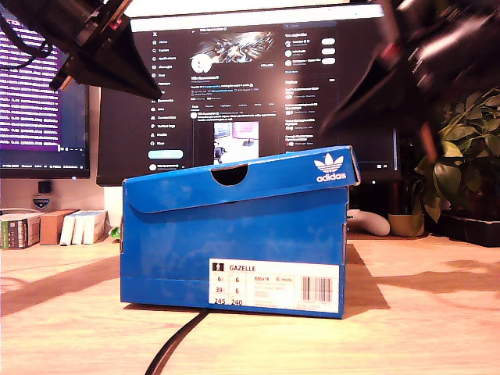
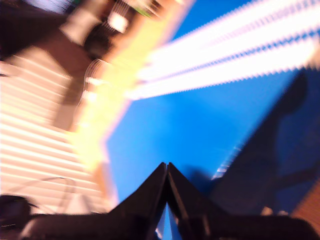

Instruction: Close the blue shoebox by pushing the lid with your left arm and holding the box in place with your right arm

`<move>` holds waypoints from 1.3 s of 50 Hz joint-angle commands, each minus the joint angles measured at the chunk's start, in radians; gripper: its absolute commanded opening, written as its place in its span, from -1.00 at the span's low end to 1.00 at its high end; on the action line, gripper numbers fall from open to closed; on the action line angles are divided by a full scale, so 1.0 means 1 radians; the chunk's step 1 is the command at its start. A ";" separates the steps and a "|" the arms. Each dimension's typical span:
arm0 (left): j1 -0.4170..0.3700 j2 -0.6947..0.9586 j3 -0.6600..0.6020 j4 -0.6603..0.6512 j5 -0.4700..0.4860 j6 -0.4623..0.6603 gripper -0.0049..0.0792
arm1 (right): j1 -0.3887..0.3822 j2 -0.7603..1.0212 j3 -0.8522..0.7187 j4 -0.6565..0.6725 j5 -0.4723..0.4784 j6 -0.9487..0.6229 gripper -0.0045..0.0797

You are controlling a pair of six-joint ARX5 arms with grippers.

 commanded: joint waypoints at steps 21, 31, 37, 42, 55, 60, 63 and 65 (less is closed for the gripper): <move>0.012 -0.033 -0.008 -0.028 -0.017 0.090 -0.93 | 0.000 -0.017 -0.007 0.032 0.120 -0.103 -0.92; 0.040 -0.117 -0.013 -0.035 -0.064 0.117 -0.93 | -0.039 -0.112 -0.007 -0.031 0.275 -0.192 -0.92; 0.070 -0.187 -0.042 -0.034 -0.077 0.137 -0.93 | -0.049 -0.168 -0.007 -0.047 0.349 -0.235 -0.92; 0.104 -0.235 -0.081 -0.032 -0.087 0.141 -0.93 | -0.052 -0.210 -0.007 -0.045 0.440 -0.260 -0.92; 0.216 -0.329 -0.203 -0.017 -0.024 0.164 -0.93 | -0.108 -0.278 -0.008 -0.097 0.488 -0.285 -0.92; 0.256 -0.381 -0.243 -0.015 0.010 0.172 -0.93 | -0.133 -0.317 -0.009 -0.126 0.489 -0.288 -0.92; 0.268 -0.429 -0.273 0.001 0.015 0.171 -0.93 | -0.147 -0.354 -0.013 -0.129 0.497 -0.292 -0.92; 0.277 -0.457 -0.289 0.006 0.013 0.171 -0.93 | -0.159 -0.378 -0.015 -0.129 0.500 -0.294 -0.92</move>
